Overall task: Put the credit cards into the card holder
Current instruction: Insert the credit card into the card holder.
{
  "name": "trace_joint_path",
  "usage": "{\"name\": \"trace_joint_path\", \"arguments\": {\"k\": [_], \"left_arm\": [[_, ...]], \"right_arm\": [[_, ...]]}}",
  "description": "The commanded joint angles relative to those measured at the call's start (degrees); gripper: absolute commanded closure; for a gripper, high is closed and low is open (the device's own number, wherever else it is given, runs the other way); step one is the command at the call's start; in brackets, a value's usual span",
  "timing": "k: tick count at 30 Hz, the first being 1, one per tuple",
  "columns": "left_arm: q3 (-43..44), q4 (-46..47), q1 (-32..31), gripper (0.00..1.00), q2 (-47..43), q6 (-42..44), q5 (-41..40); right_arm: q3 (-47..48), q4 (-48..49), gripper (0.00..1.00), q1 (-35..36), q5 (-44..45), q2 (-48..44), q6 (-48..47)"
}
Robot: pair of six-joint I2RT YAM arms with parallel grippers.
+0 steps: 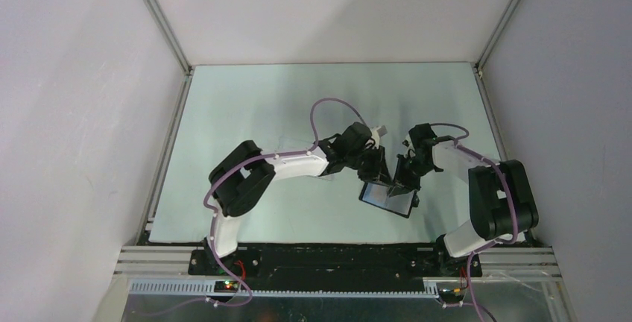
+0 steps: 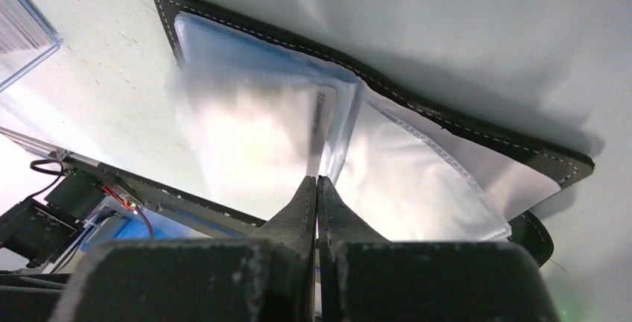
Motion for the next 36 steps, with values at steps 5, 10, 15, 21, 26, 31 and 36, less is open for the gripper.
{"name": "trace_joint_path", "arguments": {"k": [5,10,15,21,26,31,36], "left_arm": [[-0.5,6.1,-0.5,0.78,-0.3,-2.4,3.9],[-2.6,6.2,0.2,0.75,-0.9,-2.4,1.3],[-6.3,2.2,2.8,0.7,-3.4,-0.8,-4.9],[-5.8,-5.4,4.7,0.65,-3.2,4.3,-9.1],[-4.8,-5.9,4.7,0.64,-1.0,4.7,-8.3],[-4.2,-5.9,4.2,0.66,-1.0,5.1,-7.7],[-3.7,-5.9,3.6,0.69,-2.3,5.3,-8.0]], "right_arm": [[1.4,0.1,1.0,-1.4,-1.1,-4.2,0.6],[1.4,-0.6,0.99,-1.9,0.2,-5.9,0.5],[1.4,-0.9,1.0,-2.0,0.4,-5.1,0.0],[1.4,0.2,1.0,-1.1,0.9,-2.3,0.1],[1.2,0.9,1.0,0.1,2.1,0.7,0.0],[0.9,1.5,1.0,0.6,2.4,2.0,0.2],[0.9,1.5,1.0,0.6,2.7,2.0,0.1]]}}
